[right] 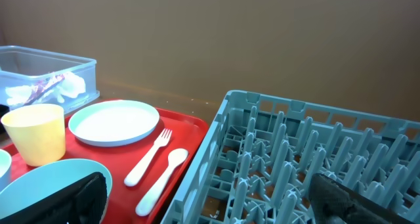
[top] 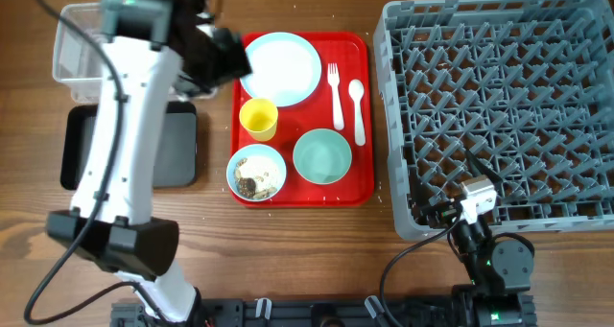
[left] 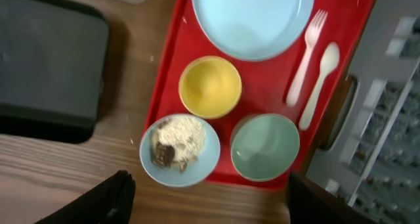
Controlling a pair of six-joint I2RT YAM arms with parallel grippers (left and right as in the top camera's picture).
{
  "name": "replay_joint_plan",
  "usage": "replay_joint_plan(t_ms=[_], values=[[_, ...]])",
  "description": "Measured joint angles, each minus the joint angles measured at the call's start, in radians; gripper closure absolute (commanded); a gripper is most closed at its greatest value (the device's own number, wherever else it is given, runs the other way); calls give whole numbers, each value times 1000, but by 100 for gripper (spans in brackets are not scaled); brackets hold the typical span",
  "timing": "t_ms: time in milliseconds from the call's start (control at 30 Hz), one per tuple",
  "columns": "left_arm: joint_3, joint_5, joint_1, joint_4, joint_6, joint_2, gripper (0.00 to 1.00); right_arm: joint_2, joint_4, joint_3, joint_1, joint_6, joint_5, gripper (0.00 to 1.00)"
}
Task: Sort waste into correct bins and load items into the dishwasher rack
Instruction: 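Grasp the red snack wrapper with the left gripper, drop it in the clear bin, then grasp the bowl of food scraps with the left gripper and lift it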
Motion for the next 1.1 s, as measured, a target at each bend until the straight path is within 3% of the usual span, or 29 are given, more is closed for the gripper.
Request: replay_joint_plan(t_ms=[167,267,467,733,1000,1100], values=[[-178,-82,-156,57,-101,4,31,0,0,0,0,0,0,0],[-362,-101,-240,186,-146,8,34,0,0,0,0,0,0,0],[-630,-96,-262,408,-179,14,39,0,0,0,0,0,0,0],[-756,-96,-262,550,-193,14,44,0,0,0,0,0,0,0],[-804,-96,-260,616,-154,14,65,0,0,0,0,0,0,0],[-807,-96,-260,623,-144,14,67,0,0,0,0,0,0,0]])
